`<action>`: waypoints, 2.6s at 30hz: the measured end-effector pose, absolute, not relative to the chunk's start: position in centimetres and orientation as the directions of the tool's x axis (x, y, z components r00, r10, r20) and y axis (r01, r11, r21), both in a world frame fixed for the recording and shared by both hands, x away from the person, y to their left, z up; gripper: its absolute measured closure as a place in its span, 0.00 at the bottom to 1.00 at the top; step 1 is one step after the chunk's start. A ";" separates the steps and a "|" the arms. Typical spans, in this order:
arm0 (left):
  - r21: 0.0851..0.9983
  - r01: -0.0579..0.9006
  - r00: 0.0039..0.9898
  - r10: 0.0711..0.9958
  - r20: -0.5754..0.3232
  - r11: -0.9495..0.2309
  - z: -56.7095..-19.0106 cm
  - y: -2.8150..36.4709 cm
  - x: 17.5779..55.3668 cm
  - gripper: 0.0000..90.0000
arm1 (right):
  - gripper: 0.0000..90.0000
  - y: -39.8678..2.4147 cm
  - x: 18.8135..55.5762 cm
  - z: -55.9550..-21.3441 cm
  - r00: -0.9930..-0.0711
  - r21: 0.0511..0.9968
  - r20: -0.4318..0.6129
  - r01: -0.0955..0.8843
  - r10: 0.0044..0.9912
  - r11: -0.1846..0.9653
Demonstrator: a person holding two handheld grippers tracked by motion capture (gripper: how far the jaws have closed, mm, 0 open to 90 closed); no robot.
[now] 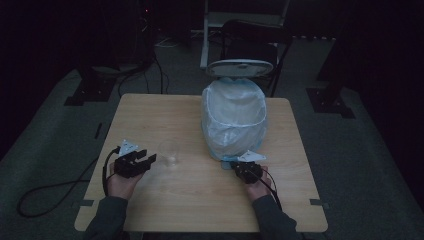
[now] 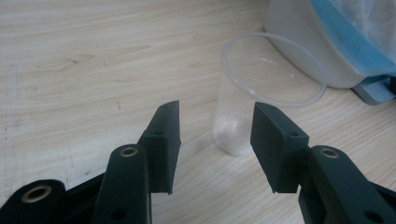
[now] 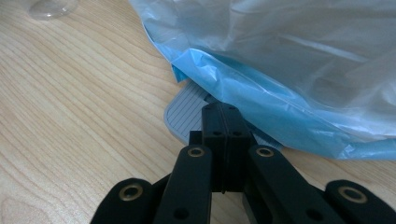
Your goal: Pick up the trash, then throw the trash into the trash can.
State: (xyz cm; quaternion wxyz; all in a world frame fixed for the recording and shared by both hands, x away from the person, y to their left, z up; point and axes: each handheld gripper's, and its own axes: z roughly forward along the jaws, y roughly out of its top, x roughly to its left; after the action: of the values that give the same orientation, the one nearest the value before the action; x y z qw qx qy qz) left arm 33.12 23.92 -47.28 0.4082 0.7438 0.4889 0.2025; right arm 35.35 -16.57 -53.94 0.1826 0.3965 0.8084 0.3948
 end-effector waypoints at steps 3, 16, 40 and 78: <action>0.812 0.554 0.446 0.889 -0.101 -0.186 -46.8 23.7 33.2 0.59 | 1.00 -16.6 35.3 -53.9 -0.619 0.783 0.017 0.496 0.785 0.375; 0.814 0.549 0.467 0.877 -0.111 -0.189 -45.9 22.3 34.7 0.60 | 1.00 -16.6 35.3 -53.9 -0.620 0.783 0.017 0.496 0.784 0.375; 0.731 0.633 0.487 0.865 -0.121 -0.254 -48.9 22.2 32.6 0.96 | 1.00 -16.5 35.3 -53.9 -0.622 0.784 0.011 0.491 0.783 0.379; 0.817 0.523 0.503 0.861 -0.067 -0.242 -45.4 21.1 34.0 0.97 | 1.00 -16.6 35.4 -53.9 -0.625 0.785 0.009 0.488 0.780 0.382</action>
State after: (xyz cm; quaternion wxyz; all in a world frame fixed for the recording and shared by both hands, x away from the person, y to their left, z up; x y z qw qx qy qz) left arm 33.97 21.09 -45.40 0.4148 0.7613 0.4547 0.2038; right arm 35.36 -16.58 -53.95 0.1851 0.3913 0.8104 0.3948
